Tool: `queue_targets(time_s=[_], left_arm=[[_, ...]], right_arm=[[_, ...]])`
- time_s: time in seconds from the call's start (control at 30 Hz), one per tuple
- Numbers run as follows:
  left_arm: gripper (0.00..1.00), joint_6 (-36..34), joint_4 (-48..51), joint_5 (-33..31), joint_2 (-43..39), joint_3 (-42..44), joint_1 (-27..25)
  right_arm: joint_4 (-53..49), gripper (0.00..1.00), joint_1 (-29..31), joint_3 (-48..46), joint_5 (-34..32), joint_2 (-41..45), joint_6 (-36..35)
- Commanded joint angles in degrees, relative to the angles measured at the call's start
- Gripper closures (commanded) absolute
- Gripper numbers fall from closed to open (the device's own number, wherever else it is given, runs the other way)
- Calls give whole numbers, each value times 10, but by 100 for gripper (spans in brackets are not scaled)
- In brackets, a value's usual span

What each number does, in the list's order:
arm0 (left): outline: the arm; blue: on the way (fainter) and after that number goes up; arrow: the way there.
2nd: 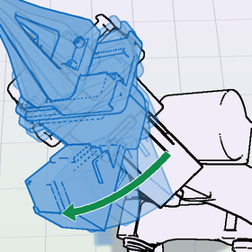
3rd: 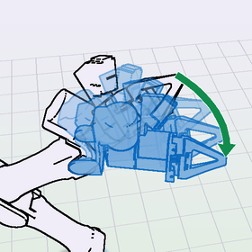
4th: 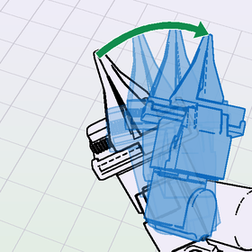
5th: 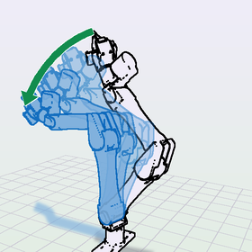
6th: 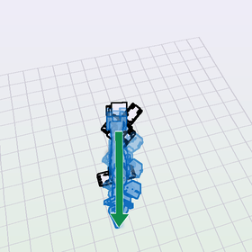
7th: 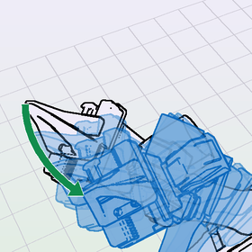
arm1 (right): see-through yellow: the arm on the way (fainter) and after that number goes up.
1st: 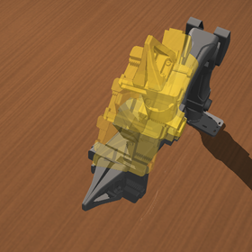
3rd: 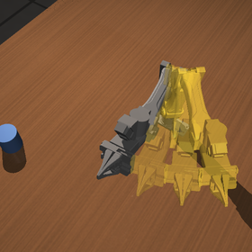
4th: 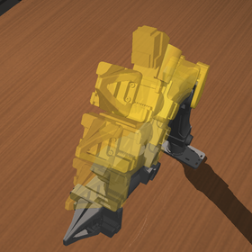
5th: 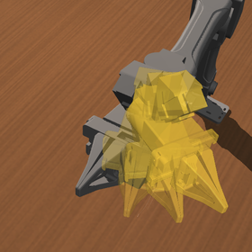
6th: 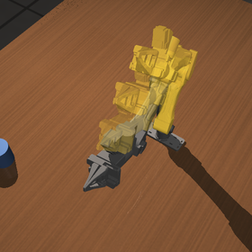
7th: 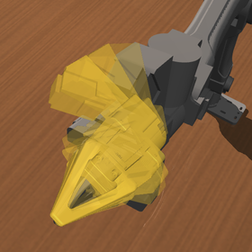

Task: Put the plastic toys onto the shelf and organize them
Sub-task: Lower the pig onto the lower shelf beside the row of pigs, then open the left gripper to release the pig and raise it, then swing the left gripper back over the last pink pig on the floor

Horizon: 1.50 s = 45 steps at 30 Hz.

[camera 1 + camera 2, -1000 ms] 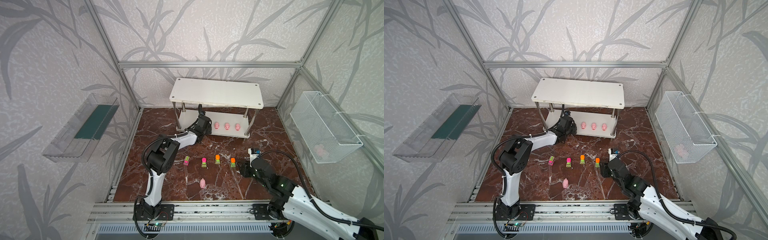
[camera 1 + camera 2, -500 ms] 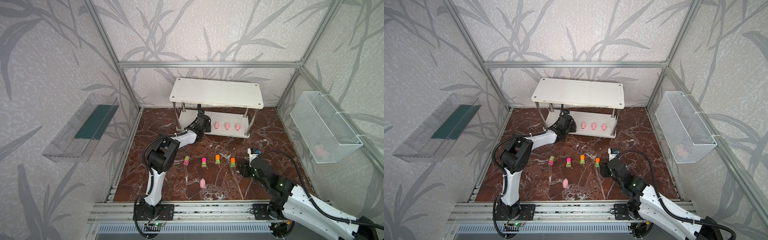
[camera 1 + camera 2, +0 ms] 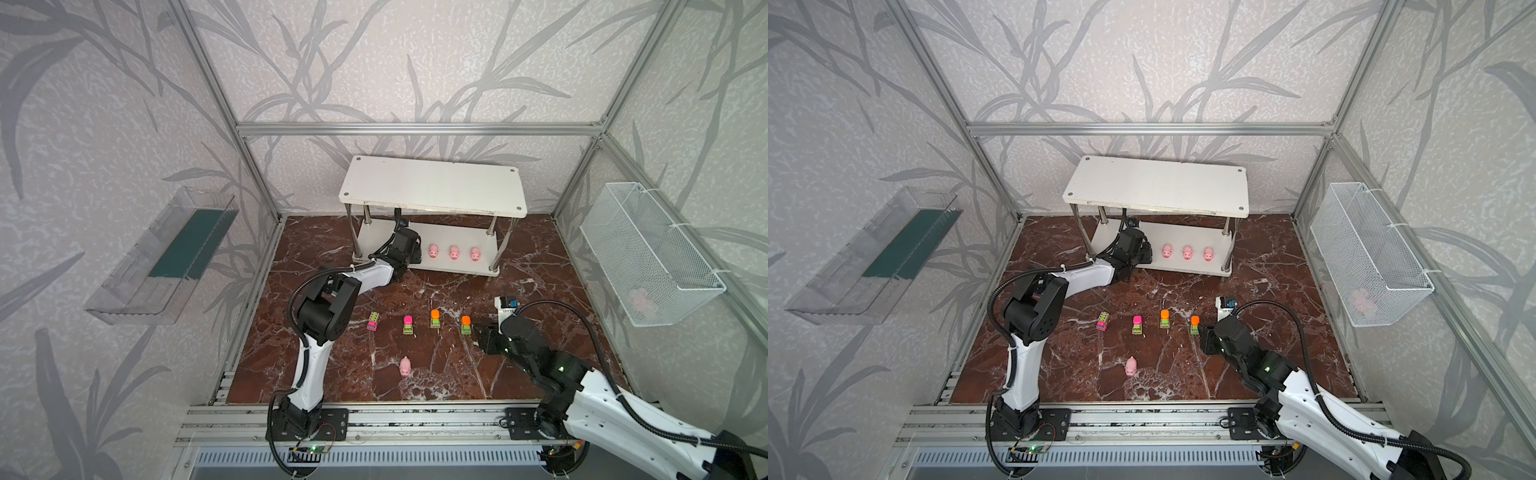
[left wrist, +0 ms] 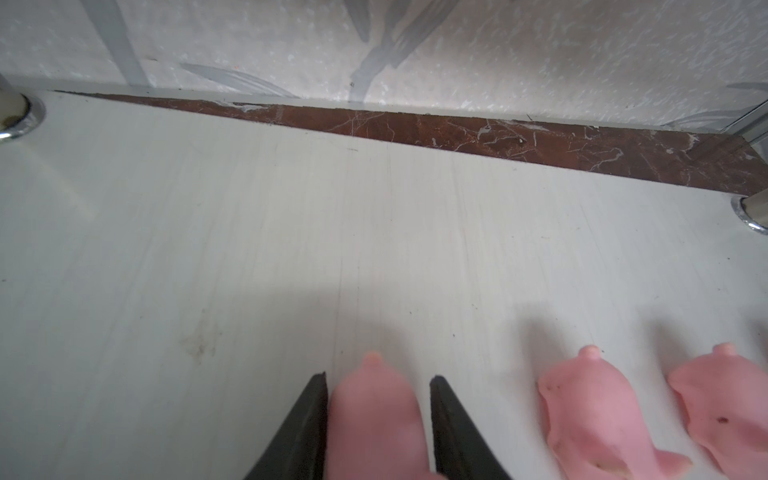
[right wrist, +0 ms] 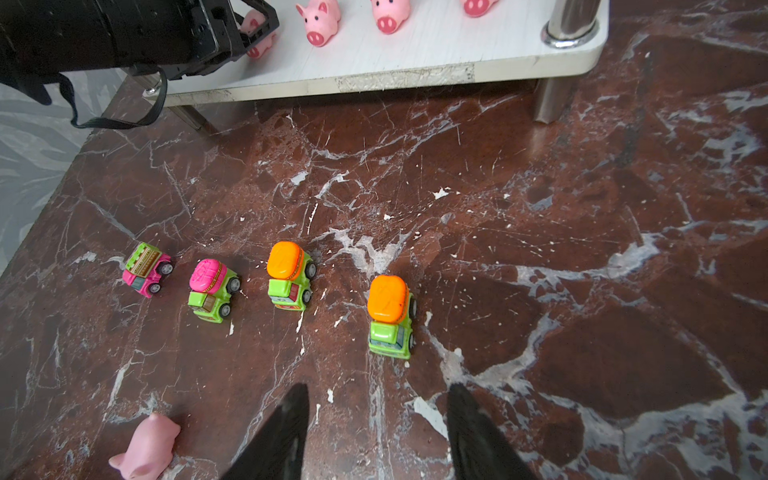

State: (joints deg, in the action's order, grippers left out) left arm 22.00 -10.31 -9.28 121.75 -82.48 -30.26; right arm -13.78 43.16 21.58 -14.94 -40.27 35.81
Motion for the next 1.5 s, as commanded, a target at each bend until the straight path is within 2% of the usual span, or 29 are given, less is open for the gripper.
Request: queue_targets(time_s=[0.0,0.17,0.57,0.77,1.17,1.47], left_arm=[[60,-7,0,1,10,-17,3],[60,-7,2,7,12,-23,5],[42,0,-9,6,-33,6,4],[34,15,-28,6,-74,57,4],[30,42,-59,16,-172,174,-2],[29,57,-40,-11,-299,281,-27]], right_arm=[[17,46,-3,0,2,-6,3],[27,46,-3,0,6,-18,4],[39,46,-3,-5,7,-24,4],[51,46,-3,-10,10,-31,23],[63,46,-4,-15,14,-38,27],[69,46,-4,-17,17,-45,30]])
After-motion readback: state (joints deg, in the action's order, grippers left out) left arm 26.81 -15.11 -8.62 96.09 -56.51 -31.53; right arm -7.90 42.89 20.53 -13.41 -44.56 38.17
